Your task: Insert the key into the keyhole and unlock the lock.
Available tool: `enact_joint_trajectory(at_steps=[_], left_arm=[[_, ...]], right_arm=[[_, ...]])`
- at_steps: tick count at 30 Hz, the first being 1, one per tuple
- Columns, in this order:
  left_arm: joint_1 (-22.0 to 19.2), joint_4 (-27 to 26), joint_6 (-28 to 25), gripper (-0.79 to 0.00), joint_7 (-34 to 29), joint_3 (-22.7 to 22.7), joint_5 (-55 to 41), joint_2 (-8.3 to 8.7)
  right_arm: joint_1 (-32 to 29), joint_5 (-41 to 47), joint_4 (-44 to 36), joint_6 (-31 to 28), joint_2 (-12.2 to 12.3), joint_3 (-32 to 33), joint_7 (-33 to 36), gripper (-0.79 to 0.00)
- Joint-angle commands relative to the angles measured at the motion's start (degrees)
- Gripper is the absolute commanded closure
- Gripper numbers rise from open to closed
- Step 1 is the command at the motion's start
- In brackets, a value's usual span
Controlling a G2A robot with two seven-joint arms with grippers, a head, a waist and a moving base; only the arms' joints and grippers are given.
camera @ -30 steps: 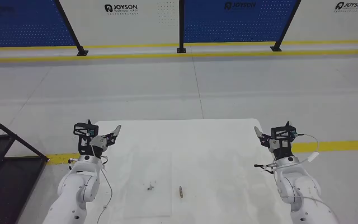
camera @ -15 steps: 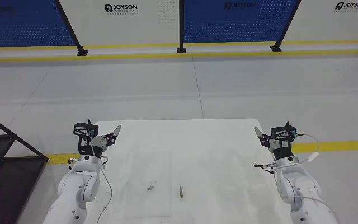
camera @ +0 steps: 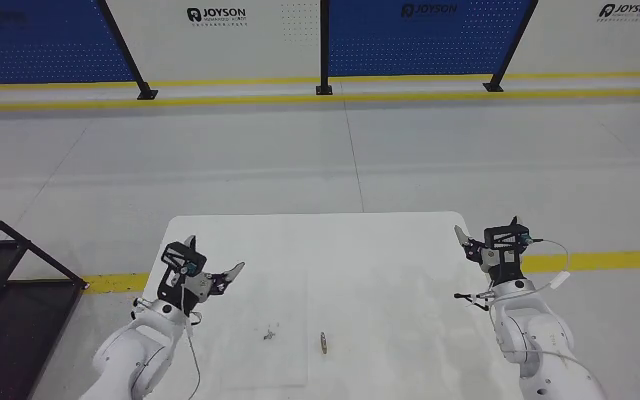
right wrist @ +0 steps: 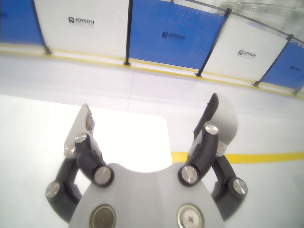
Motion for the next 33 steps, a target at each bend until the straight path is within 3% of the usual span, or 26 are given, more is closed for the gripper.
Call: enact_joint_trajectory(at_steps=[1,4,7,10,16,21,26,32,33], left_arm=[[3.82,-1.91,-4.8,-0.785,-3.08,-0.38,-1.41,0.22],[7.81,-3.91,-8.23,-0.785,-9.11,0.38,-4.04,0.37],[9.18,-3.5,-7.89,-0.785,-18.55,2.77,-8.34,0.31],[7.28,-2.64,-4.8,-0.785,-26.05,6.22,-9.0,0.15],[0.67,2.64,2.73,-0.763,-33.57,12.89,-11.6,-0.61],[-2.18,4.93,7.49,-0.637,-34.51,17.04,-8.83,-1.04],[-3.08,6.33,10.19,-0.422,-33.95,19.66,-5.01,-1.21],[-3.94,7.39,12.09,-0.425,-33.21,21.42,-2.6,-1.33],[-3.97,7.4,12.25,-0.397,-33.04,21.58,-2.52,-1.34]], right_arm=[[0.0,0.0,0.0,0.0,0.0,0.0,0.0,-0.785],[0.0,0.0,0.0,0.0,0.0,0.0,0.0,-0.785],[0.0,0.0,0.0,0.0,0.0,0.0,0.0,-0.785],[0.0,0.0,0.0,0.0,0.0,0.0,0.0,-0.785],[0.0,0.0,0.0,0.0,0.0,0.0,0.0,-0.785],[0.0,0.0,0.0,0.0,0.0,0.0,0.0,-0.785],[0.0,0.0,0.0,0.0,0.0,0.0,0.0,-0.785],[0.0,0.0,0.0,0.0,0.0,0.0,0.0,-0.785],[0.0,0.0,0.0,0.0,0.0,0.0,0.0,-0.785]])
